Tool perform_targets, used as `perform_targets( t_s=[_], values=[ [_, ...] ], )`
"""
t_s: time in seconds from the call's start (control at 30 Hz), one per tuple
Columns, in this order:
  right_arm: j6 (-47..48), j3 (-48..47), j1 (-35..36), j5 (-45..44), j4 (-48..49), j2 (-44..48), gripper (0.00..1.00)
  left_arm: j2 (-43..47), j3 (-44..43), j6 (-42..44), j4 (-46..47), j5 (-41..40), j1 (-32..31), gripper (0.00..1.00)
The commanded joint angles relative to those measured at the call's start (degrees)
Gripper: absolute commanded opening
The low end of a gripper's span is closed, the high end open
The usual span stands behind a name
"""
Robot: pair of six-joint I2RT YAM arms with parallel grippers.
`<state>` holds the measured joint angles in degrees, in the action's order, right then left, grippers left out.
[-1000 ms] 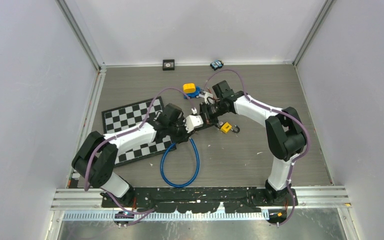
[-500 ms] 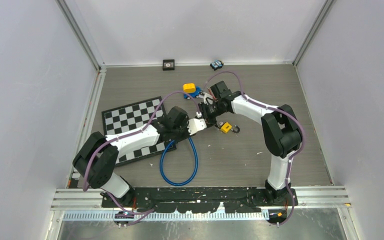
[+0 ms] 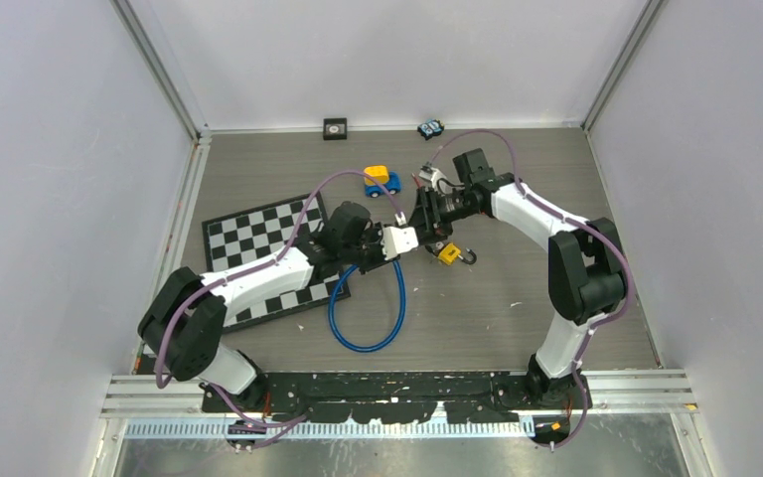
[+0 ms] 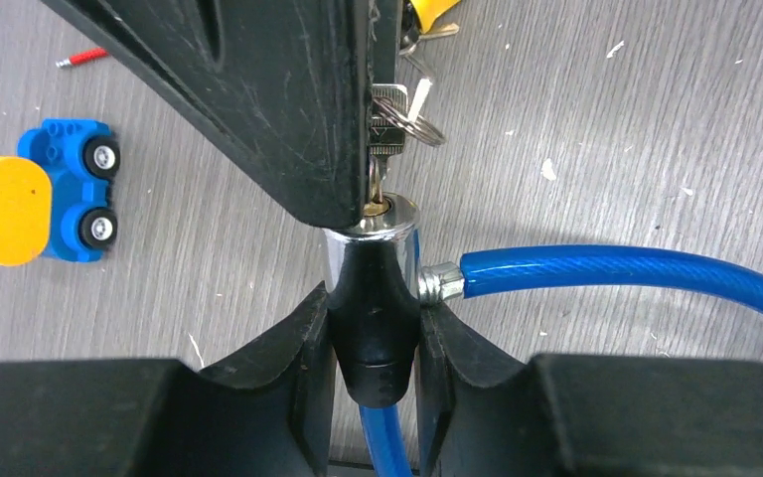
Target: Unlock with the key
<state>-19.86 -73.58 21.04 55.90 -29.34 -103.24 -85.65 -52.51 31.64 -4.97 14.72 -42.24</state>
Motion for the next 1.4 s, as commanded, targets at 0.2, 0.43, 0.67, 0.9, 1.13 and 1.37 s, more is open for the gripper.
perform_targets(
  t_s=[0.2,0.43,0.67,0.9,1.13,1.37],
  values=[
    [7.46,-2.22,0.14,1.37,-6.58,4.05,0.38,2.51,-1.98,3.33,3.57,3.23,0.14,0.00],
    [7.99,-1.62,0.06,1.58,-7.40,4.66,0.34,2.35,-1.79,3.77,3.61,2.73,0.14,0.00],
    [7.43,-2.35,0.03,1.91,-7.22,3.32,0.17,1.99,-1.72,3.76,3.68,3.34,0.14,0.00],
    [1.79,-1.71,-0.01,2.96,-3.47,2.43,0.00,1.85,-0.99,4.86,3.91,3.60,0.14,0.00],
    [-4.22,0.70,-0.03,4.11,1.54,2.37,0.01,2.28,-0.74,7.11,3.96,2.38,0.14,0.00],
    [5.72,-1.63,-2.88,5.54,-7.31,2.21,0.29,3.17,-1.15,6.88,1.76,5.32,0.49,0.00]
  ],
)
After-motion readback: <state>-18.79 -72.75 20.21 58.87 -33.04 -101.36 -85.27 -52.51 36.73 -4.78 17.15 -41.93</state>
